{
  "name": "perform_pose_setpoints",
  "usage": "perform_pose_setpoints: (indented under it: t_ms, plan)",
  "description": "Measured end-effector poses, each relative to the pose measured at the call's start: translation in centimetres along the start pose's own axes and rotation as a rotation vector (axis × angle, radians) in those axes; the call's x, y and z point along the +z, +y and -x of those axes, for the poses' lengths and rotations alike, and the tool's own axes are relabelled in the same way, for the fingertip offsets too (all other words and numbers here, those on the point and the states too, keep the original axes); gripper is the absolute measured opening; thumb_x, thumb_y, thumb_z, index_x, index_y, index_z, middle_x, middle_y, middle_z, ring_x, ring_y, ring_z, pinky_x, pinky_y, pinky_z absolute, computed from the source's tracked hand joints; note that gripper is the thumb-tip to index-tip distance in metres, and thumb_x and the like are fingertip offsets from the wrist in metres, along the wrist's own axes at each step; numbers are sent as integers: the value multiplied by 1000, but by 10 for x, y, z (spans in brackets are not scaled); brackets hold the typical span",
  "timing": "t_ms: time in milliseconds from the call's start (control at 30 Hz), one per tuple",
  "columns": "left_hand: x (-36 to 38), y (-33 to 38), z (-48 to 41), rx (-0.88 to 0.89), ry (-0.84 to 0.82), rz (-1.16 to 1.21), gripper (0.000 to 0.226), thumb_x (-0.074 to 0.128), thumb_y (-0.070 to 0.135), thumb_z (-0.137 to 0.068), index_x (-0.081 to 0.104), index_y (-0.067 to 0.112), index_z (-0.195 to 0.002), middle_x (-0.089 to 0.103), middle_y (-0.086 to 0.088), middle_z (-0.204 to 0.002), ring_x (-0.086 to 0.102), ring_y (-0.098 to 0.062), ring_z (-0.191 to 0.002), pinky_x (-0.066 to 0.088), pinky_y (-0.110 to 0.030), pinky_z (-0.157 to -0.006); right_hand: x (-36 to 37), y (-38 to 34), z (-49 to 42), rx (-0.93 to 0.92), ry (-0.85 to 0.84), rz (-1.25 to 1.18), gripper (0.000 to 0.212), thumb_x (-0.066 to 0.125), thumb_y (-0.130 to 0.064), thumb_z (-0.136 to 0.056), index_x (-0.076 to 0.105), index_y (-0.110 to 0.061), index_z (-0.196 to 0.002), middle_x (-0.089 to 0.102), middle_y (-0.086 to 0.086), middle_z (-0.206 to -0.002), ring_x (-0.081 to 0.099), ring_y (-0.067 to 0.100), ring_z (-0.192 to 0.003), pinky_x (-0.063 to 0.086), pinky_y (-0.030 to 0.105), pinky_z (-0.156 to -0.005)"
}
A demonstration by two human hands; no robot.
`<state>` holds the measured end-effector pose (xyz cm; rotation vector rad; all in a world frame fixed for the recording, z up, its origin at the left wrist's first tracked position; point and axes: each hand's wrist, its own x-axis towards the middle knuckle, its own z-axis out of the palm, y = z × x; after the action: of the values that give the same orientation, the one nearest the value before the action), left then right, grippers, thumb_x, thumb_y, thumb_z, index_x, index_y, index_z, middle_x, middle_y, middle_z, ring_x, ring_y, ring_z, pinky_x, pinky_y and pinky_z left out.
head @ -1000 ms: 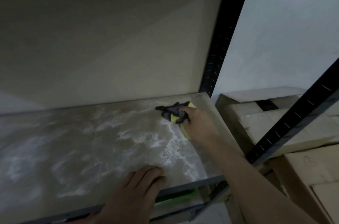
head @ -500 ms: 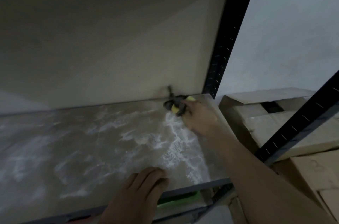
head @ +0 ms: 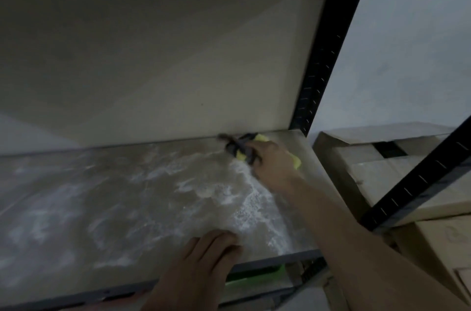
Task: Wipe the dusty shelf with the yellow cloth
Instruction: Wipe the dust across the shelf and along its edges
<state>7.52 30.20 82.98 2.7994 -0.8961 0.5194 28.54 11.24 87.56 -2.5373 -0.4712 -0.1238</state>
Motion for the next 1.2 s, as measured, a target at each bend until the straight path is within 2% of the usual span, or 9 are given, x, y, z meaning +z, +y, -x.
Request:
perform_pose_setpoints:
  t_ms: [167,233,367,567,733,833,967,1100,1200]
  plan:
    - [-3,3,-3,-7,-21,-32,35,48,33,-92,76,25,-112,68,4,-129,51,-17,-126,36,-30,-95,-38,25,-16,175,370,121,35,53,-14,-81,64,-22,-113,69,7,-109,63,31,-98,53,37,-82]
    - [-3,3,-2,-6,-15,-34,34,49,33,-92,77,25,-111,69,4,-129,51,-17,-126,37,-30,-94,-37,39,-18,351,329,162,35,50,-10,-82,59,-5,-116,62,19,-118,57,40,-104,45,42,-87]
    - [-4,2,-3,3,10,-67,34,50,30,-91,77,25,-111,70,3,-128,52,-17,-125,37,-31,-95,-20,23,-19,351,140,321,33,47,-30,-91,59,-17,-119,62,5,-124,52,29,-119,44,38,-94]
    - [-7,1,-4,15,-34,-65,38,47,32,-88,78,27,-110,71,5,-127,50,-16,-125,37,-33,-95,-5,-14,3,-63,-59,143,35,51,-18,-89,64,-25,-121,71,8,-101,66,28,-90,50,28,-70]
    - [-6,0,-3,21,-10,-45,38,50,26,-85,80,23,-108,72,1,-125,52,-18,-123,40,-32,-92,-43,17,-6,304,294,184,42,49,-20,-82,62,-24,-122,67,11,-113,60,35,-105,48,37,-87]
    - [-3,-1,-1,8,1,-29,37,51,25,-87,79,23,-110,71,1,-127,54,-19,-123,43,-31,-94,-28,16,-2,292,128,344,33,48,-29,-92,61,-23,-121,64,4,-121,56,29,-115,47,32,-93]
    - [-7,0,1,37,-32,-32,38,50,28,-88,76,24,-116,66,3,-131,53,-18,-125,52,-33,-95,-12,-6,12,129,-187,3,39,51,-11,-94,56,-13,-133,62,12,-125,60,31,-114,48,27,-91]
    - [-17,0,-3,38,-29,-36,41,46,31,-89,77,27,-116,69,6,-127,50,-16,-123,53,-32,-96,-47,0,26,227,183,-19,31,55,-12,-82,55,-32,-105,65,6,-101,63,22,-85,45,24,-67]
    - [-24,-5,5,16,31,34,37,48,32,-94,74,24,-119,67,5,-128,49,-15,-123,46,-29,-99,-66,18,41,389,245,219,31,53,-20,-84,52,-22,-114,56,13,-114,58,37,-100,50,39,-78]
